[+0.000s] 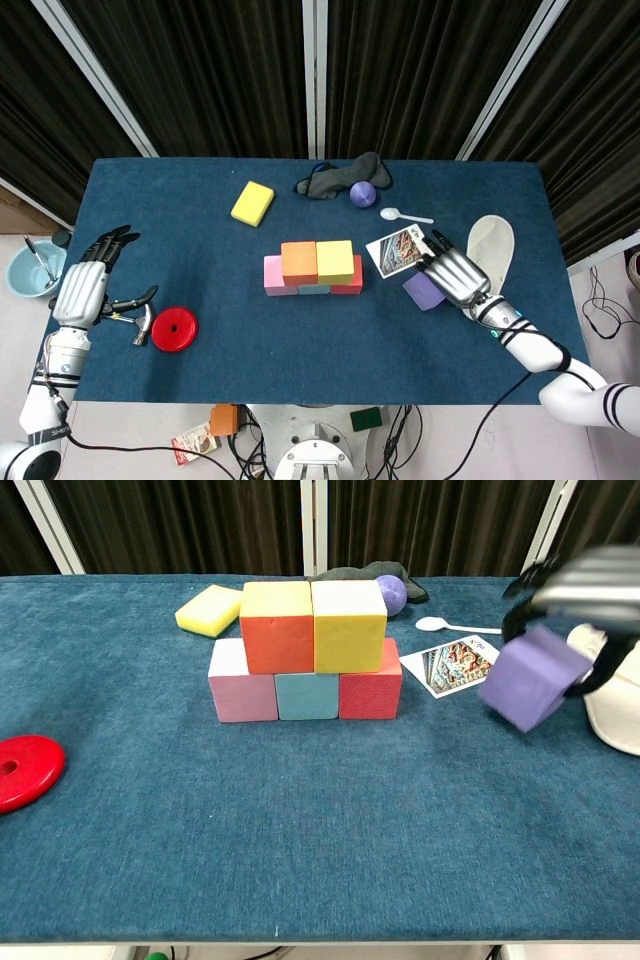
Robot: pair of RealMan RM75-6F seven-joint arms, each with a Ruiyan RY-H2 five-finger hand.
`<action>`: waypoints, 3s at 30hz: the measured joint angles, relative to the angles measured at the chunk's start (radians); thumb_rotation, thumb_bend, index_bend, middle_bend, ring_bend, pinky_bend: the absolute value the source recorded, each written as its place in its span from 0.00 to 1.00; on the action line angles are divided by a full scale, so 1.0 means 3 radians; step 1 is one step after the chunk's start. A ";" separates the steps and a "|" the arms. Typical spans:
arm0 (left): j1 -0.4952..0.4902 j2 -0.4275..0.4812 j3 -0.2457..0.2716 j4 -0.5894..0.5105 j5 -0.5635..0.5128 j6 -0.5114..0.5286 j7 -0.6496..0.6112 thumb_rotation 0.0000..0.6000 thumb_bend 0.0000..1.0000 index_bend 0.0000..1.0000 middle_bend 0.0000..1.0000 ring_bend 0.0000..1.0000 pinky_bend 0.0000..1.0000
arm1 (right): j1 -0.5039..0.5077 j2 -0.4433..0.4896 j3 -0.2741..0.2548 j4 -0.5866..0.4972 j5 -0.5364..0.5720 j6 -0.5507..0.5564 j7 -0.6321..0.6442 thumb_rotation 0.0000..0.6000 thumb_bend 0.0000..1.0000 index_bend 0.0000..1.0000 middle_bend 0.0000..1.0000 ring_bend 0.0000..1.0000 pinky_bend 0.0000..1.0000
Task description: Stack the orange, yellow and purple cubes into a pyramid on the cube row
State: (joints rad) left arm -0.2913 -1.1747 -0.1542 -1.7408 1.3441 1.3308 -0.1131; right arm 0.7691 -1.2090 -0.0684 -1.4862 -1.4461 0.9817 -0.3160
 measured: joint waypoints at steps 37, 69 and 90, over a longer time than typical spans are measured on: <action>0.0103 -0.0009 -0.0003 0.0073 0.0022 0.0115 -0.0092 0.68 0.17 0.16 0.07 0.07 0.15 | 0.2219 -0.0162 0.1150 -0.1804 0.4489 0.0806 -0.2393 1.00 0.20 0.46 0.42 0.14 0.10; 0.0150 -0.0051 -0.0014 0.0205 0.0003 0.0111 -0.0221 0.69 0.17 0.16 0.07 0.07 0.15 | 0.2479 -0.0337 0.1237 -0.1635 0.4798 0.0730 -0.2705 1.00 0.00 0.05 0.15 0.00 0.00; 0.0141 -0.0022 -0.0055 0.0134 -0.0066 0.0080 -0.0152 0.67 0.17 0.16 0.07 0.07 0.15 | 0.1990 0.0124 0.0783 -0.1063 0.2888 -0.0785 -0.1712 1.00 0.00 0.19 0.17 0.00 0.00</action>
State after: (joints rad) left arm -0.2491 -1.1814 -0.1707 -1.7006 1.3244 1.3549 -0.1586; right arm 1.3662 -1.1719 0.1666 -1.8050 -0.5797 0.7462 -0.8296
